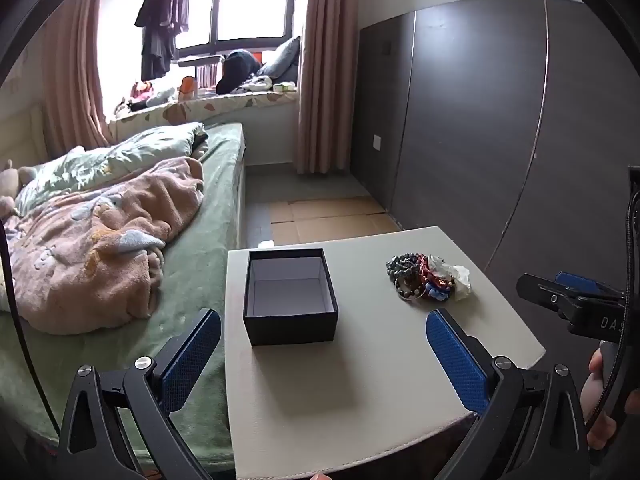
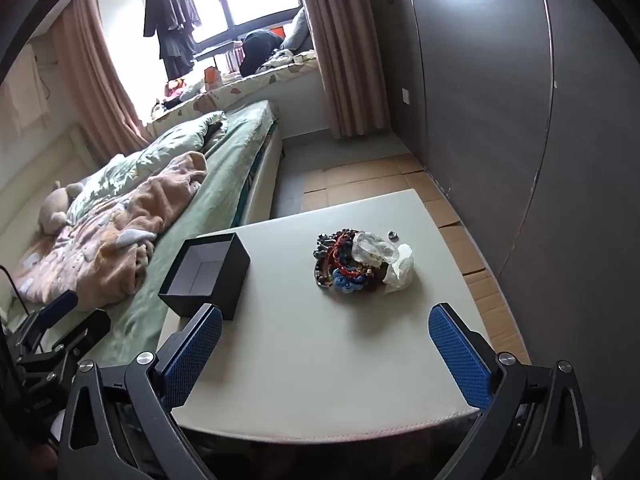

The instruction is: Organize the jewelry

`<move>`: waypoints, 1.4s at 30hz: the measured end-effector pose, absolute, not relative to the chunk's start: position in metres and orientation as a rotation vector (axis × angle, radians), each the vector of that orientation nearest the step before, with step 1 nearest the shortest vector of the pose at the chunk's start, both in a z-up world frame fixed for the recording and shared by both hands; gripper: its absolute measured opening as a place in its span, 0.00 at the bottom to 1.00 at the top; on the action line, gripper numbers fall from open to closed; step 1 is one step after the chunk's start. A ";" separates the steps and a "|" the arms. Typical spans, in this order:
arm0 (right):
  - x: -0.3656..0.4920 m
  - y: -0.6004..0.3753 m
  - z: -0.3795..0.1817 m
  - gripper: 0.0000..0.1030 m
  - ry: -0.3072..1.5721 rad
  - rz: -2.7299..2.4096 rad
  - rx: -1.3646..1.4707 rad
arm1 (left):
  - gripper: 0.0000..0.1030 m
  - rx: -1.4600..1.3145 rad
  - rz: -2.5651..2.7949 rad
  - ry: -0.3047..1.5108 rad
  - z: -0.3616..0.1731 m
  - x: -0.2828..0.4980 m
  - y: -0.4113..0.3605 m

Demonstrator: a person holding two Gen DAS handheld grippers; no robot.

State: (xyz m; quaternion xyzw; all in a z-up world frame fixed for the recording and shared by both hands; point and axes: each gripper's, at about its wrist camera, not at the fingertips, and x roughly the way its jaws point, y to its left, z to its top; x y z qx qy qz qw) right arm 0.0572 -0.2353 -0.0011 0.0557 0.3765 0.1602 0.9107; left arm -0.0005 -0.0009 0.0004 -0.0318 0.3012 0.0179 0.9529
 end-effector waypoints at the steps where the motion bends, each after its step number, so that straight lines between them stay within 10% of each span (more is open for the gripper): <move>1: 0.057 -0.236 -0.001 1.00 0.776 0.326 0.116 | 1.00 -0.066 0.035 0.612 0.000 0.000 -0.001; 42: 0.045 -0.238 -0.003 1.00 0.731 0.341 0.096 | 1.00 -0.094 0.067 0.589 -0.004 -0.005 0.001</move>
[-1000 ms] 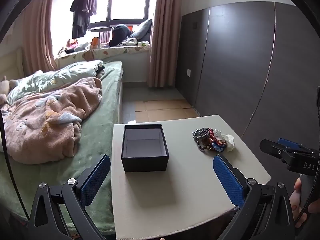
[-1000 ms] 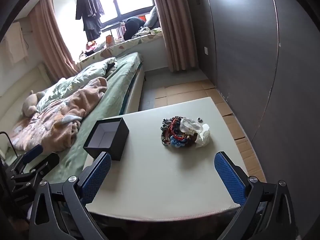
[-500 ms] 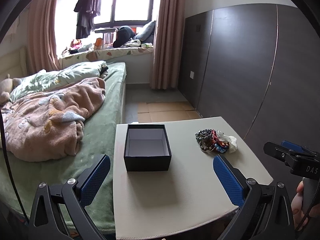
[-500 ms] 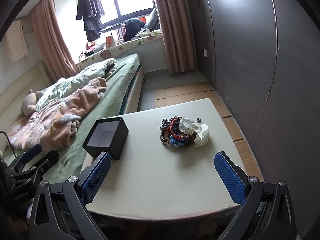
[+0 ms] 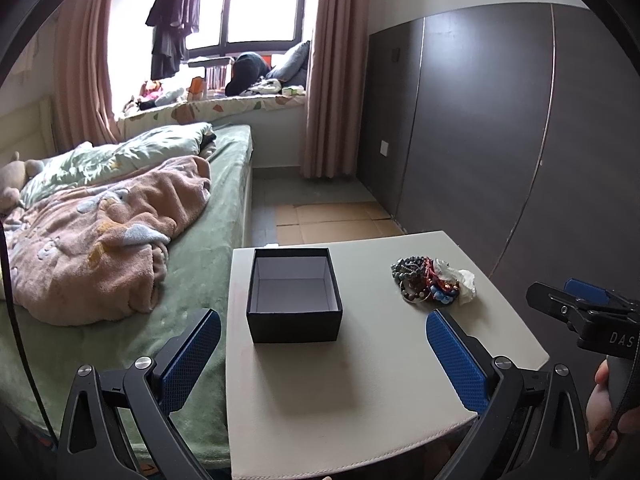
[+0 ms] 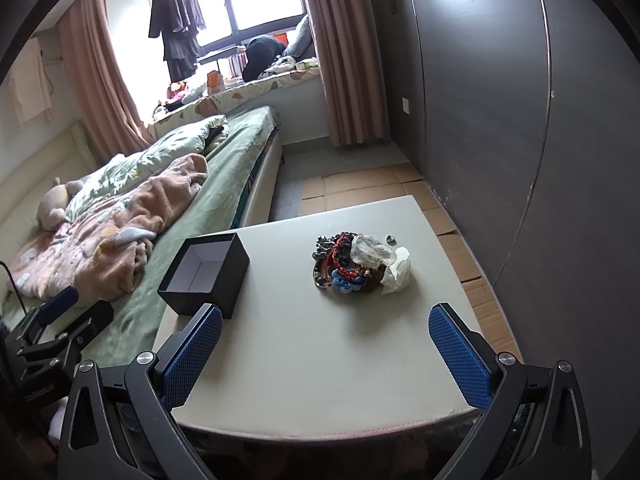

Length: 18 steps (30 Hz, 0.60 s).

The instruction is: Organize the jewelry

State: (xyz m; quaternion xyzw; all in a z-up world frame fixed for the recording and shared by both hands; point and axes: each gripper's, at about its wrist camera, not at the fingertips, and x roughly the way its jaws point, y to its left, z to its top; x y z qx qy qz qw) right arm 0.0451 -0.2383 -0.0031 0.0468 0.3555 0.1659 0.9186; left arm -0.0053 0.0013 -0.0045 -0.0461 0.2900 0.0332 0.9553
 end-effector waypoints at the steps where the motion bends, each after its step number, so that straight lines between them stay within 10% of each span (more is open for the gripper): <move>1: 0.045 -0.236 -0.003 1.00 0.729 0.337 0.091 | 1.00 -0.094 0.067 0.587 -0.004 -0.005 0.001; 18: 0.039 -0.234 0.003 1.00 0.710 0.323 0.066 | 1.00 -0.091 0.068 0.581 -0.004 -0.008 0.002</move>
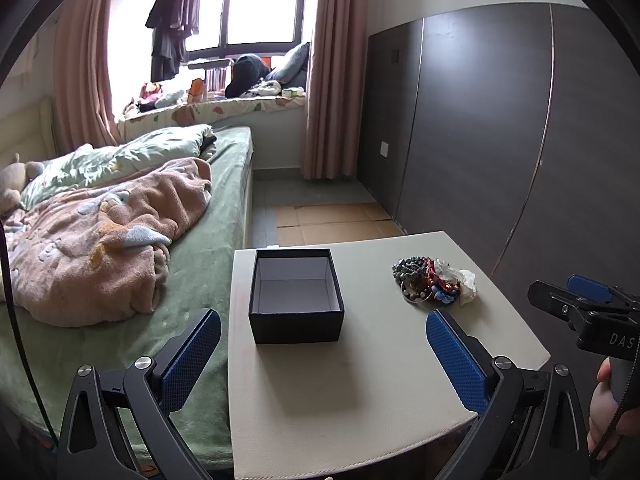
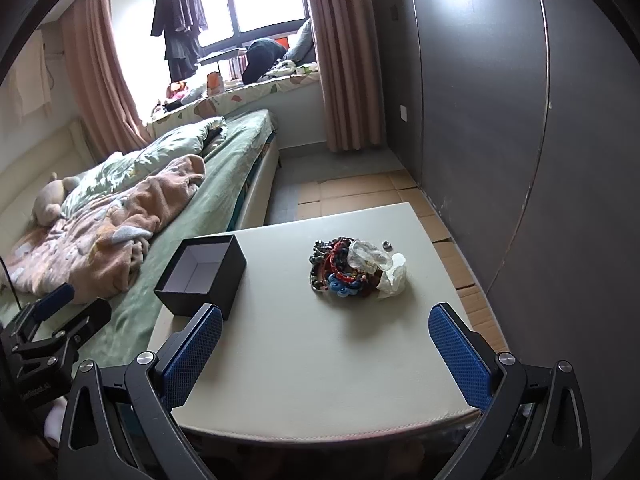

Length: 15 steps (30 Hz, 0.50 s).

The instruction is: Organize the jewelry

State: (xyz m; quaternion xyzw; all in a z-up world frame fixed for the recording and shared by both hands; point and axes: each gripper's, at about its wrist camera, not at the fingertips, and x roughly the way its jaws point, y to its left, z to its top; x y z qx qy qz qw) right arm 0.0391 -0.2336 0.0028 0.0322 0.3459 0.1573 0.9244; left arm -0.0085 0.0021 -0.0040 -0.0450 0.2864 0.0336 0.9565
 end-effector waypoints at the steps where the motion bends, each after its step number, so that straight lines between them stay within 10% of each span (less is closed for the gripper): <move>1: 0.039 -0.233 0.003 1.00 0.711 0.323 0.064 | 1.00 -0.091 0.068 0.580 -0.004 -0.009 0.002; 15: 0.040 -0.232 0.002 1.00 0.729 0.316 0.065 | 1.00 -0.082 0.065 0.572 -0.003 -0.009 0.000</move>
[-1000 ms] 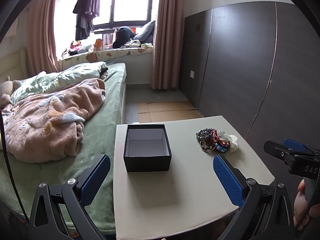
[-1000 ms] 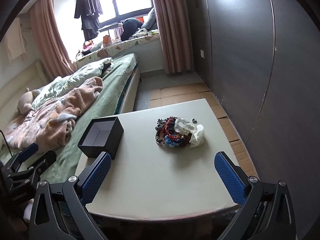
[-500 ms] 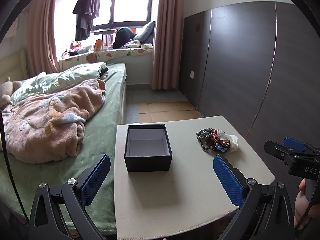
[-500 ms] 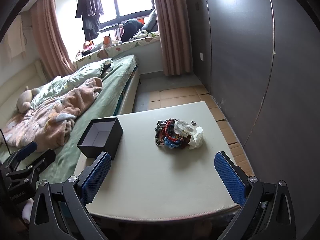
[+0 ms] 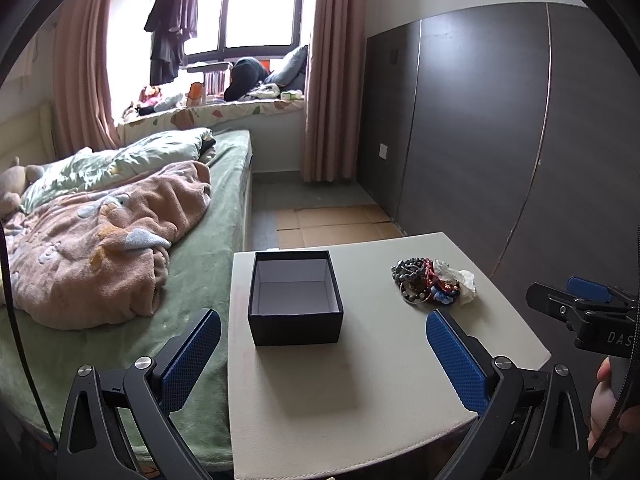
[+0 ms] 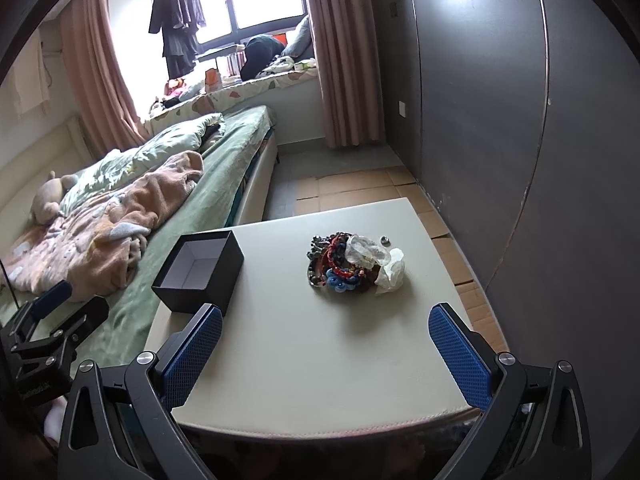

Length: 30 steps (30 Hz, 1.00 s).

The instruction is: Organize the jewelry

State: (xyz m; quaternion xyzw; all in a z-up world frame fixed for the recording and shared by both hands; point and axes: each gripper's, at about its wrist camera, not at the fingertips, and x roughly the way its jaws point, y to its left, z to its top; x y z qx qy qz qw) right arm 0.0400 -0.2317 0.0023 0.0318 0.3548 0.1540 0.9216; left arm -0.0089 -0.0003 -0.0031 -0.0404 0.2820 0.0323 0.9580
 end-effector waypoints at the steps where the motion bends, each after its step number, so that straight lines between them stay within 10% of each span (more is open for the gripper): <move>1: 0.041 -0.232 0.002 1.00 0.732 0.315 0.069 | 1.00 -0.082 0.064 0.570 -0.003 -0.009 0.000; 30: 0.102 -0.283 -0.029 1.00 0.862 0.187 0.277 | 0.94 -0.104 -0.127 0.619 -0.026 0.058 -0.040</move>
